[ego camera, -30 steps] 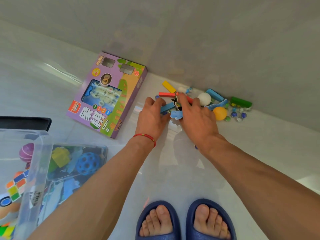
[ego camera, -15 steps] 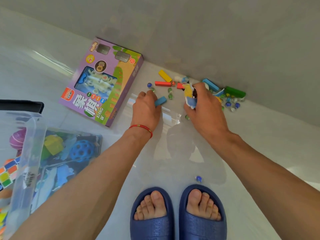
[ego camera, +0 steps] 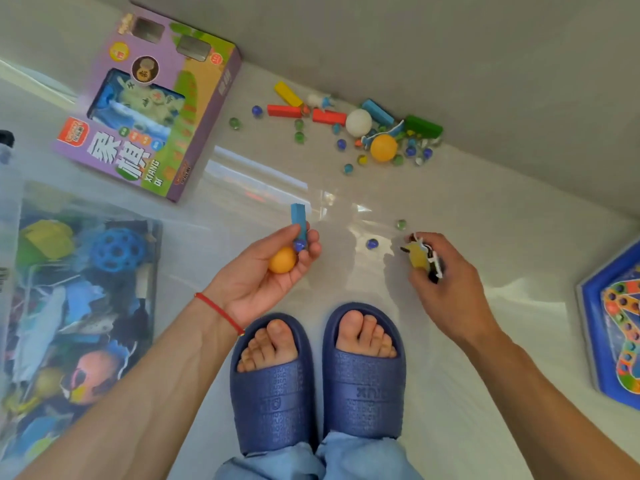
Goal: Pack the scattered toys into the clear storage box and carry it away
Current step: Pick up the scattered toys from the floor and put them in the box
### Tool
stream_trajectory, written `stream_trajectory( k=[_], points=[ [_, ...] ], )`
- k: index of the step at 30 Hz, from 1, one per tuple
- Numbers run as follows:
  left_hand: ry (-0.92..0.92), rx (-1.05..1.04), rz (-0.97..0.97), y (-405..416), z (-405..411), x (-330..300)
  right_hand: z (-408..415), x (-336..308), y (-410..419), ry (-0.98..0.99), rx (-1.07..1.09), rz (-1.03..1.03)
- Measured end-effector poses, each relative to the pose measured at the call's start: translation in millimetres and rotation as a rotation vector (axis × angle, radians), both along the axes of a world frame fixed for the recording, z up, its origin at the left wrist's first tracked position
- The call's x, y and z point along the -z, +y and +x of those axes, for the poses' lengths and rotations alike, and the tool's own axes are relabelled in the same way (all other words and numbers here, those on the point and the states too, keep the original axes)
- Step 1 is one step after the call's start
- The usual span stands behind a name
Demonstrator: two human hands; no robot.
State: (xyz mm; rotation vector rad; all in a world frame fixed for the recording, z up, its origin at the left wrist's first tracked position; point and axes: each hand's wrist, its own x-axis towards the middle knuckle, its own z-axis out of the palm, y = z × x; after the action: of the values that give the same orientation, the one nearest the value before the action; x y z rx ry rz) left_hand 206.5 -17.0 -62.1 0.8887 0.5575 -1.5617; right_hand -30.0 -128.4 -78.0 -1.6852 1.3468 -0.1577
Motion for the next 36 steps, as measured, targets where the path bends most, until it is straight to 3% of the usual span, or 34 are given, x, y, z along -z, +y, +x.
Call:
stream_trajectory(
  k=[4,10,15,19,21,24,29,31,33,36],
  points=[
    [-0.044,0.023,-0.028,2,0,2,30,17,14,0.078,-0.309,-0.266],
    [-0.199,0.091,0.020,8,10,1,67,47,13,0.252,-0.383,-0.484],
    [-0.318,0.198,0.021,9,1,4,52,33,14,0.181,-0.257,-0.467],
    [-0.447,0.316,0.016,-2,-10,5,-26,16,17,0.128,0.281,-0.399],
    [-0.461,0.317,0.007,-10,-16,5,-58,19,7,0.168,0.420,-0.308],
    [-0.466,0.318,-0.016,-18,-22,4,-78,35,-11,0.373,0.302,-0.361],
    [-0.474,0.293,0.011,-16,-22,4,-65,48,-32,0.471,0.109,-0.455],
    [-0.474,0.262,0.041,-13,-19,3,-46,43,-33,0.414,0.112,-0.415],
    [-0.479,0.245,0.067,-9,-19,-1,-20,33,-26,0.223,0.301,-0.223],
    [-0.471,0.219,0.081,0,-25,-17,18,-3,-7,-0.330,0.523,0.439]
  ],
)
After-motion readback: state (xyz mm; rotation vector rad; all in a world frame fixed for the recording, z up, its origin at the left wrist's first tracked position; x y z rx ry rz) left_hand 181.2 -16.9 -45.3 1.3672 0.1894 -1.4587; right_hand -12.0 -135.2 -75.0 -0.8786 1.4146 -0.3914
